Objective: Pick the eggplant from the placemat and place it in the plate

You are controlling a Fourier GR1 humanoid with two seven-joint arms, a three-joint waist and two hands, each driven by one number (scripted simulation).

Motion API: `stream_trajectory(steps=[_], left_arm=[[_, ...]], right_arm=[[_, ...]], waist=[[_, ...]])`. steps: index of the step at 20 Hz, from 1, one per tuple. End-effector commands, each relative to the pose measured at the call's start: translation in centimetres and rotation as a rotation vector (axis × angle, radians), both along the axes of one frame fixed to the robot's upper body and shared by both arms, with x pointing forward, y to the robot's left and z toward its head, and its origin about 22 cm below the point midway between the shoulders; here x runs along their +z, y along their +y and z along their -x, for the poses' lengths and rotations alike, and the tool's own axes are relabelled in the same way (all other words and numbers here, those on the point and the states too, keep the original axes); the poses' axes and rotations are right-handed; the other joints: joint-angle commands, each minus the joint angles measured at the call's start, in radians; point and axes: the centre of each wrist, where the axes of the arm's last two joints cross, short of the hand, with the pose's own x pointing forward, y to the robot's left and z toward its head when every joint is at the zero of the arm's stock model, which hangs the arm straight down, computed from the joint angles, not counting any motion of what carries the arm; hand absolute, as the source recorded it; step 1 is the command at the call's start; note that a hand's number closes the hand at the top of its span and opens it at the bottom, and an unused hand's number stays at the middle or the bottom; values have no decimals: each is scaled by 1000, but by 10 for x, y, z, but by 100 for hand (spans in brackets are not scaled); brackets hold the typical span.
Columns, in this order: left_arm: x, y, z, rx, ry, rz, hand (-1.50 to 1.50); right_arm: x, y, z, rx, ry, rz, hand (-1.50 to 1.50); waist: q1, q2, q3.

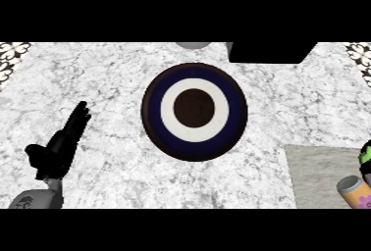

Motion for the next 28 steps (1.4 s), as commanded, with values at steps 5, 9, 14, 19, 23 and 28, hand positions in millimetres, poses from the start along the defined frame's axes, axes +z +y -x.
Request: stream_trajectory(steps=[5, 9, 14, 19, 23, 28], left_arm=[[-5, 17, 10, 32, 17, -2, 0], [-21, 20, 25, 68, 77, 10, 0], [-16, 34, 26, 135, 59, -4, 0], [-18, 28, 36, 131, 42, -11, 0], [-10, 42, 36, 142, 50, -18, 0], [-4, 52, 39, 110, 29, -31, 0]], right_arm=[[-22, 45, 4, 117, -350, 74, 150], [9, 90, -19, 218, -782, 141, 150], [-13, 134, 5, 283, -1095, 213, 150], [-25, 163, 52, 310, -1296, 257, 150], [-14, 178, 95, 301, -1434, 304, 150], [18, 197, 141, 248, -1641, 395, 150]], waist=[[-40, -6, 23], [-81, -50, 22], [-129, -43, 22], [-137, -36, 21], [-136, -28, 19], [-114, -20, 19]])
